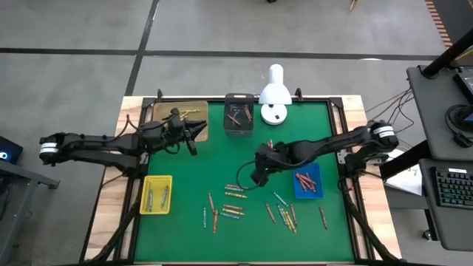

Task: Sort crayons
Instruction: Put the orange crayon into the blue bin

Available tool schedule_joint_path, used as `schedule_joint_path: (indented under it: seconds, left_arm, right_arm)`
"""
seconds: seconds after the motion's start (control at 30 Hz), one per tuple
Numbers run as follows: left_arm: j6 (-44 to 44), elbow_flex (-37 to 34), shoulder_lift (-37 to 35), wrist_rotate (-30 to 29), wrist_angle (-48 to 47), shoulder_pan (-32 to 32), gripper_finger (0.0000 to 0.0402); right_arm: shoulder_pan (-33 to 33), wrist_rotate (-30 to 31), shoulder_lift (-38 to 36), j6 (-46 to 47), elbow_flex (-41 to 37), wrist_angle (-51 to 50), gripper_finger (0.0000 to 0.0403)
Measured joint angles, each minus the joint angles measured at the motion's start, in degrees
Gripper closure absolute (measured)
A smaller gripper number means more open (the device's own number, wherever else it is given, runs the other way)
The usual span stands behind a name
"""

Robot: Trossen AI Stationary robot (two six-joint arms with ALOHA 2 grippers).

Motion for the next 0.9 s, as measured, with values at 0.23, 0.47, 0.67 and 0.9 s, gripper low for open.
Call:
schedule_joint_path:
  seconds: [0.23, 0.47, 0.67, 0.9]
  left_arm:
    - [2.28, 0.25, 1.64, -1.36, 0.14, 0.06, 0.0368]
    - [3.87, 0.25, 2.97, -1.43, 0.18, 0.04, 0.0368]
    - [6.17, 0.27, 2.98, -1.48, 0.93, 0.04, 0.0368]
    - [6.4, 0.45, 2.98, -1.49, 1.43, 0.05, 0.0368]
  right_arm:
    - [-2.5, -0.92, 5.72, 7.02, 1.15, -11.8, 0.0298]
    - [-4.28, -2.72, 9.32, 9.54, 1.29, -11.27, 0.0285]
    - [-4.28, -3.47, 12.29, 11.91, 1.29, -10.9, 0.0284]
    - [-4.28, -3.47, 14.83, 12.9, 1.29, -9.91, 0.0284]
